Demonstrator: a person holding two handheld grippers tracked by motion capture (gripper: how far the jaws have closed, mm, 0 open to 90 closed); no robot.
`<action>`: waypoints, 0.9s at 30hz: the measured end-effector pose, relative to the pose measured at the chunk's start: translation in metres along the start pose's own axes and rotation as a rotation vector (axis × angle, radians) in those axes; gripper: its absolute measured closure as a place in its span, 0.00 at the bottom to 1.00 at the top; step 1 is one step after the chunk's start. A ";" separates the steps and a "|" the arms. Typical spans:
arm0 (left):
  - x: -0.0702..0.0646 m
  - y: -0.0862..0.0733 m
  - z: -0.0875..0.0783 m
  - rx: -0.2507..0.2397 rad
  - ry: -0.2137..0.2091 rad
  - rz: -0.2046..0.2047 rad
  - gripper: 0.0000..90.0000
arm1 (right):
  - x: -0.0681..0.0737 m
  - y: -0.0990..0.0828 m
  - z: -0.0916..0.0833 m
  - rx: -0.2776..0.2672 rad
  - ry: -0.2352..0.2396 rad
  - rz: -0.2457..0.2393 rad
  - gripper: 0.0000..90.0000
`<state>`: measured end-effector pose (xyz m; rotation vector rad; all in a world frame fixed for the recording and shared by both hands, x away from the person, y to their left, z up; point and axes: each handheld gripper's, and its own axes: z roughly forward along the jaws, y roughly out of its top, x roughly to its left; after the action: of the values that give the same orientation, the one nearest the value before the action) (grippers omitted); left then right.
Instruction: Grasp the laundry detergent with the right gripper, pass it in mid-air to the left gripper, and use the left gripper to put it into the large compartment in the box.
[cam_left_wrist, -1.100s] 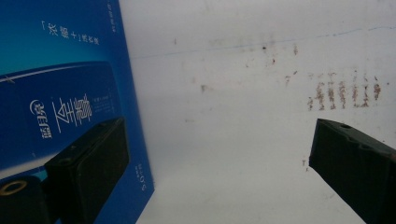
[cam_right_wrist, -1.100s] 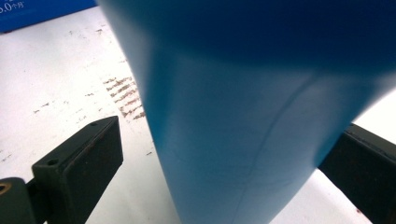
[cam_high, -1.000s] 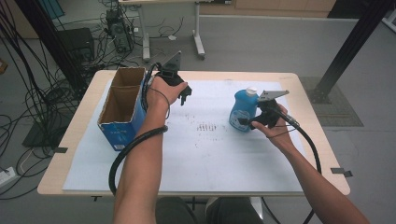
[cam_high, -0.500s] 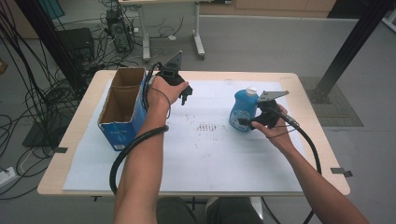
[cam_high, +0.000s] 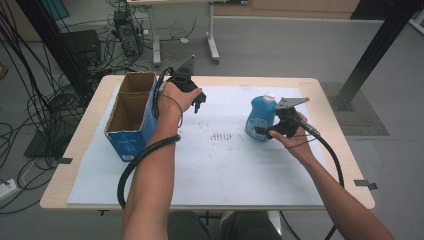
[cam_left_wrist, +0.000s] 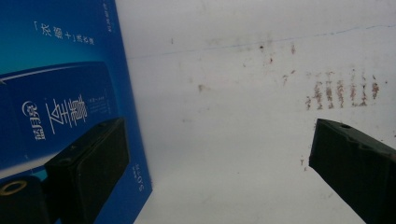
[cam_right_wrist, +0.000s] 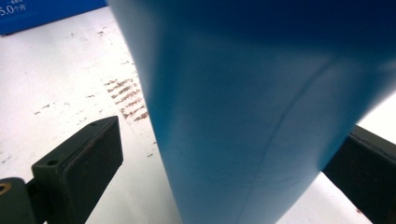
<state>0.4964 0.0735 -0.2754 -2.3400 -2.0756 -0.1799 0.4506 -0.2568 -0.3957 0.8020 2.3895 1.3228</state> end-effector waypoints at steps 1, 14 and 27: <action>0.000 0.000 0.000 -0.001 0.000 -0.001 0.06 | 0.000 0.000 0.000 0.001 0.002 0.000 0.02; -0.001 0.001 0.001 0.002 0.002 0.003 0.06 | -0.001 -0.003 0.002 -0.004 0.010 0.006 0.02; -0.001 0.001 0.002 0.003 0.000 0.002 0.06 | -0.001 -0.004 0.003 -0.017 0.009 -0.002 0.14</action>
<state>0.4979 0.0722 -0.2775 -2.3404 -2.0722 -0.1770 0.4518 -0.2571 -0.4007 0.7909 2.3824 1.3466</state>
